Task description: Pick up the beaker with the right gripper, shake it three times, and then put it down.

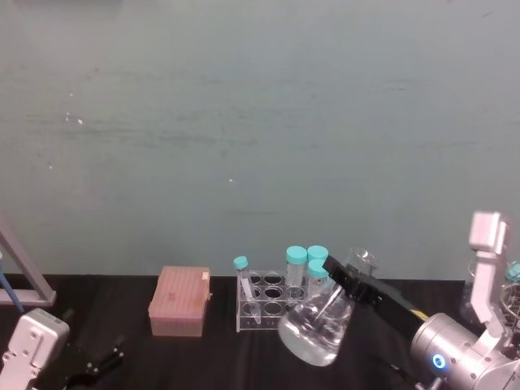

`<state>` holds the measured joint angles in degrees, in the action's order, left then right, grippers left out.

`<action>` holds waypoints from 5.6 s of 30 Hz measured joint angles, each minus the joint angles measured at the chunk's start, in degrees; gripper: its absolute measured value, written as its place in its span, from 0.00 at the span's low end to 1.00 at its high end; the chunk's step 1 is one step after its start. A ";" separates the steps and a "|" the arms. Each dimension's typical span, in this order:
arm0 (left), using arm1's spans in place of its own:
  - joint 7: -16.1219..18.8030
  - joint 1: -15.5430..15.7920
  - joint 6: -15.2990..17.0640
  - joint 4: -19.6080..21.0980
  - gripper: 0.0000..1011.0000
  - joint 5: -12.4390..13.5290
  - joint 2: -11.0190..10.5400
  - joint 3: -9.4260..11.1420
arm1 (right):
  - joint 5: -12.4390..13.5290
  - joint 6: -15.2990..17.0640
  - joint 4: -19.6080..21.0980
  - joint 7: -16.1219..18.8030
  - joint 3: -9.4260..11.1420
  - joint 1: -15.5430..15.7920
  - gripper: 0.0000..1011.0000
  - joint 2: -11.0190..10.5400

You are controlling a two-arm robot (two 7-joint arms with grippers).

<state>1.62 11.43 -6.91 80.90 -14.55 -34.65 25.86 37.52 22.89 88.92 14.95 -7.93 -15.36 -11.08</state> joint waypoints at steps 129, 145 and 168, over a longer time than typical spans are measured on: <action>0.00 0.00 0.00 0.00 0.99 0.01 0.00 0.00 | 2.88 2.61 3.73 2.57 5.28 5.22 0.44 1.31; 0.00 0.00 0.00 0.00 0.99 0.00 0.00 0.00 | 18.90 11.90 5.43 -4.65 11.64 6.82 0.44 9.44; 0.00 0.00 0.00 0.00 0.99 0.01 0.00 0.00 | -39.62 -20.79 4.90 0.17 -11.77 -0.34 0.44 -21.77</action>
<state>1.62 11.43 -6.91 80.90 -14.54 -34.64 25.86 -2.09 2.10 93.82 15.12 -19.70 -15.70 -32.85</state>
